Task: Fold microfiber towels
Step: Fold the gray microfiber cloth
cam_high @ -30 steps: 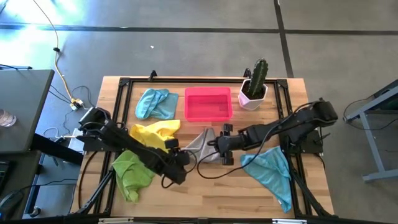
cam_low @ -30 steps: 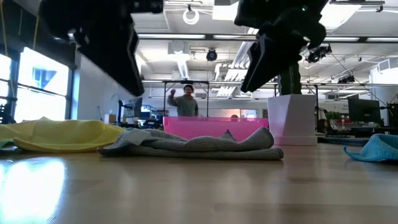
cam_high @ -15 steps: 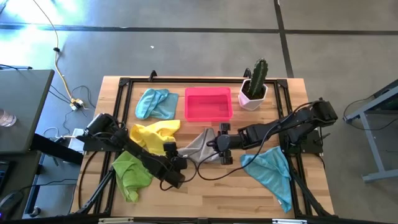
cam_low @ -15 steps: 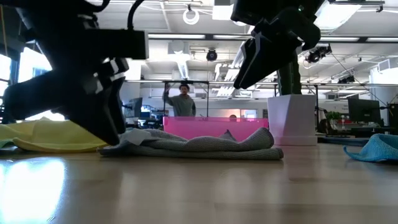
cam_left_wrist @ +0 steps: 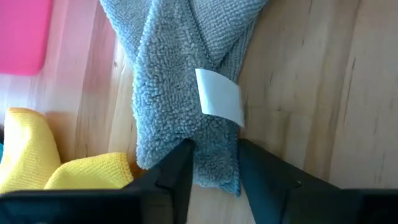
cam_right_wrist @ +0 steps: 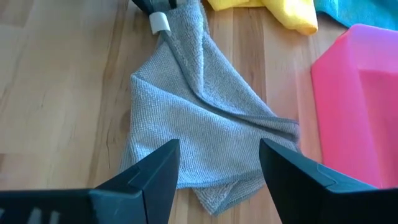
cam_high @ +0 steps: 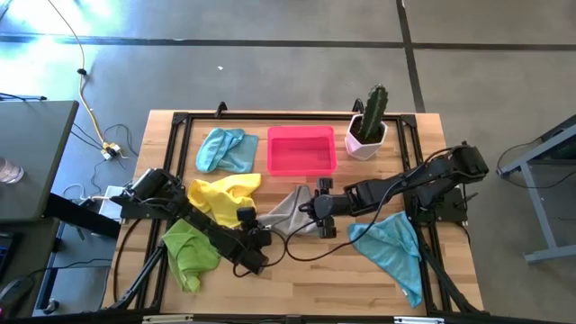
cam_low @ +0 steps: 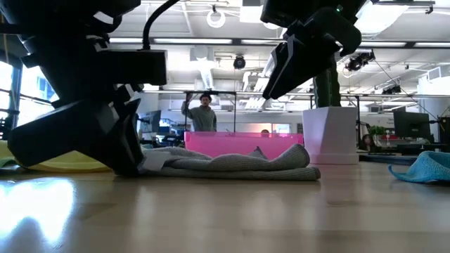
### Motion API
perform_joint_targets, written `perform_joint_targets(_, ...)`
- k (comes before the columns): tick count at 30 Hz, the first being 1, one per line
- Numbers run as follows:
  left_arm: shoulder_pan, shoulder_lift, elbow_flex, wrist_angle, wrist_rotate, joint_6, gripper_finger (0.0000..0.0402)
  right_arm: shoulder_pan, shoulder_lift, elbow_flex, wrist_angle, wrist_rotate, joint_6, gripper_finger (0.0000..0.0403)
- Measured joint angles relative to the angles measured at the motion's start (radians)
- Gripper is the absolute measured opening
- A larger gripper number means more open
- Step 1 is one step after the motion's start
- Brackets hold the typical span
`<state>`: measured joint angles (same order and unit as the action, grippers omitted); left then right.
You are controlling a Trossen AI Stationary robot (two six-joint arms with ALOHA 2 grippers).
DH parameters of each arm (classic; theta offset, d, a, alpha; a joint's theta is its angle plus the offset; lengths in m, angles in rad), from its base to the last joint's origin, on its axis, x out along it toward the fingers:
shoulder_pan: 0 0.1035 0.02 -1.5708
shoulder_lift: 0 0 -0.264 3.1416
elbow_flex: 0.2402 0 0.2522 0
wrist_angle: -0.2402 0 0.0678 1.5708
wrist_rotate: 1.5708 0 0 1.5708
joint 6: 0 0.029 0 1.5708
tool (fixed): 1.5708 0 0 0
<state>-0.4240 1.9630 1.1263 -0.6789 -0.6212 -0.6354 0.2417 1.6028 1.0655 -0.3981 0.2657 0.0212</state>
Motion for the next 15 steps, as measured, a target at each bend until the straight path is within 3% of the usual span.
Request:
perform_joint_targets(7, -0.001, -0.005, -0.003, -0.005, 0.001, -0.006, 0.0009, 0.0, 0.0, 0.0, 0.0, 0.0, 0.0, 0.0216)
perform_joint_targets(15, -0.003, -0.006, 0.09, -0.085, 0.012, 0.008, 0.0002, 0.0, 0.0, 0.0, 0.002, 0.0, -0.005, 0.0216)
